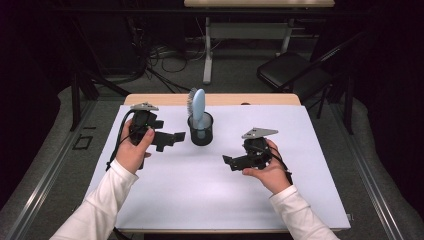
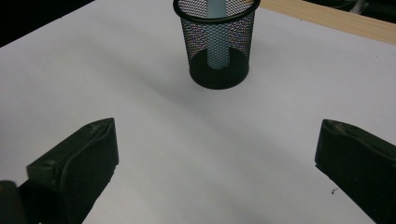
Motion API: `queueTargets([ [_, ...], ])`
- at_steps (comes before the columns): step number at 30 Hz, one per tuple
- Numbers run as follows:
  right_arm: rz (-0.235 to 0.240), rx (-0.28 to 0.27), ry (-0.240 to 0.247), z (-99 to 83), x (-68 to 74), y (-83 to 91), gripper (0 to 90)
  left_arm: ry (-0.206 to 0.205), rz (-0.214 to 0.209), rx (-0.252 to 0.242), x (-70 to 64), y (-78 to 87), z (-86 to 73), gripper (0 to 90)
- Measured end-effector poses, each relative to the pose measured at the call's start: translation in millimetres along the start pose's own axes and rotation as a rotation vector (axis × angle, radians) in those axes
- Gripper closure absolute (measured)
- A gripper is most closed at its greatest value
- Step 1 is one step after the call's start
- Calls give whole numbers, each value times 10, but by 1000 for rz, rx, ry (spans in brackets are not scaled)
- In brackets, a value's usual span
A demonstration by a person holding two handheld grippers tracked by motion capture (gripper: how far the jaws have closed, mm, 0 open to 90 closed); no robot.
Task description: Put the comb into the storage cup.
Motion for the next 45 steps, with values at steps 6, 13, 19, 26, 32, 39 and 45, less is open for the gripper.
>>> queueTargets([
  [6,2,-1,-1,3,13,3,0,-10,7,-14,16,-10,-79,7],
  [13,6,1,2,8,22,-10,0,-10,4,-28,29,3,-129,7],
  [19,11,-1,10,19,45,-25,0,-20,3,-36,25,22,-171,6],
  [26,20,-7,16,31,71,-26,0,-24,1,-42,35,19,-276,7],
  [32,24,-10,18,34,87,-16,0,-24,2,-48,46,35,-353,7],
  [39,24,-5,28,34,129,-16,0,-28,-16,-74,38,46,-459,7],
  [45,22,-4,31,32,160,-2,0,-23,-19,-86,51,30,-547,7],
])
Point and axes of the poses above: each handheld gripper's, and its own axes: y roughly backward along the jaws, z roughly out of its top, x roughly to its left, the point moved 3 cm from there along -y, roughly forward along the jaws, and after that the axes turned 7 degrees about -z, right-handed, at the moved point
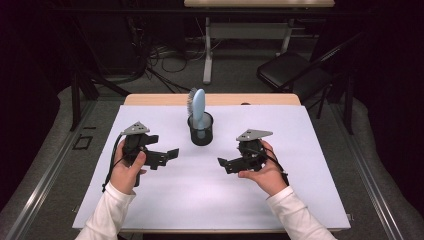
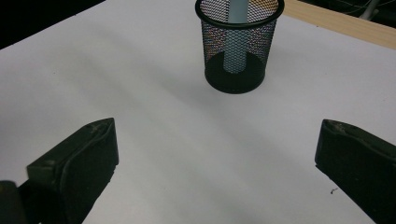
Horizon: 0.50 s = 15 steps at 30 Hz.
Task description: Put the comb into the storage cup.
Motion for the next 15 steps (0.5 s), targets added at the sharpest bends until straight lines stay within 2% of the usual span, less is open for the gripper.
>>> queueTargets([
  [6,-6,-1,7,-7,-13,26,0,15,-10,-5,14,-24,-76,7],
  [15,-10,-11,10,-41,15,108,0,6,-10,-6,-6,-30,-139,7],
])
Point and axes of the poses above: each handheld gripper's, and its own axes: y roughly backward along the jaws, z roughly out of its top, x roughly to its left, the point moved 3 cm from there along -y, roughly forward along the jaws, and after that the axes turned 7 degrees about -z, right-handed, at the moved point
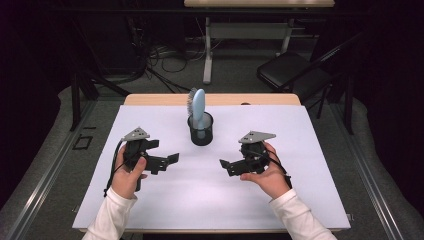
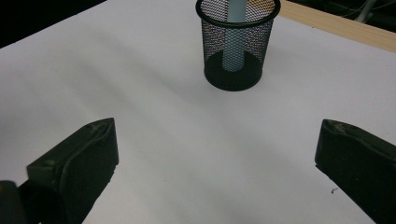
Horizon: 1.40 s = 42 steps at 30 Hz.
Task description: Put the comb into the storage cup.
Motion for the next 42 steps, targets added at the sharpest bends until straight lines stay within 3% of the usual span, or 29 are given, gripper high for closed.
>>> queueTargets([
  [9,-19,7,39,-88,44,135,0,2,-17,-25,6,10,-54,8],
  [29,-22,-24,25,-244,55,406,0,-15,-12,-17,39,-38,-212,11],
  [42,-43,-31,-2,-389,-12,475,0,-37,-19,-8,45,-78,-280,11],
])
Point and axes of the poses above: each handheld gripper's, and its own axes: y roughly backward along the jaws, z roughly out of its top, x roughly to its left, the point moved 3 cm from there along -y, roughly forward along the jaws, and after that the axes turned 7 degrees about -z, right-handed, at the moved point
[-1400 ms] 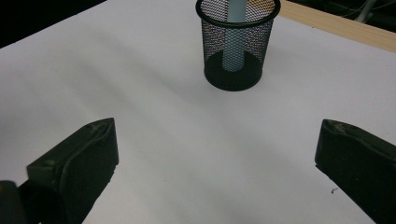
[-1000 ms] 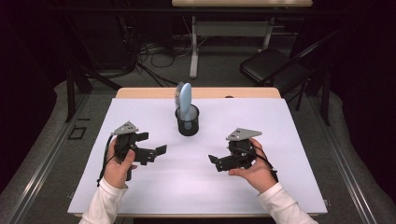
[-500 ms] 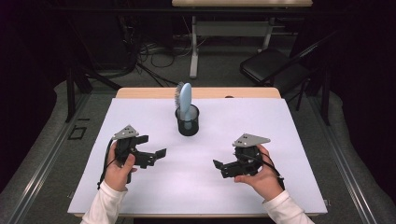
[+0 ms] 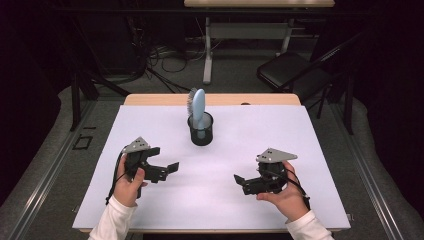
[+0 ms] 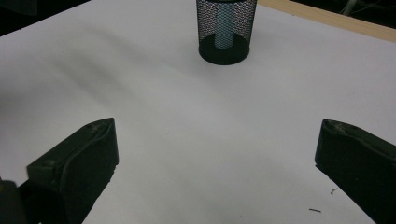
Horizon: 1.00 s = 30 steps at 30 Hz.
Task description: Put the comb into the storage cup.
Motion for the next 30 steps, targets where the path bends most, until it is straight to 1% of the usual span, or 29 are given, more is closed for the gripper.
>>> queueTargets([
  [6,-17,7,-22,-86,-61,0,0,9,7,-2,11,-12,-22,11],
  [11,-34,11,-35,-140,-114,-4,0,10,5,-2,23,-18,-45,11],
  [15,-45,19,-44,-189,-141,-8,5,10,16,-1,43,-25,-66,10],
  [19,-49,20,-51,-245,-148,-12,16,14,17,3,70,-38,-95,10],
  [22,-49,13,-49,-275,-144,-14,16,17,17,3,82,-54,-112,10],
  [24,-65,6,-44,-288,-149,-5,16,13,19,7,90,-57,-119,11],
  [25,-66,-2,-43,-293,-155,2,16,16,19,7,91,-59,-123,11],
  [27,-68,-11,-45,-304,-174,10,16,18,18,5,97,-62,-129,10],
  [30,-69,-18,-63,-329,-209,22,16,23,18,-3,110,-61,-137,11],
])
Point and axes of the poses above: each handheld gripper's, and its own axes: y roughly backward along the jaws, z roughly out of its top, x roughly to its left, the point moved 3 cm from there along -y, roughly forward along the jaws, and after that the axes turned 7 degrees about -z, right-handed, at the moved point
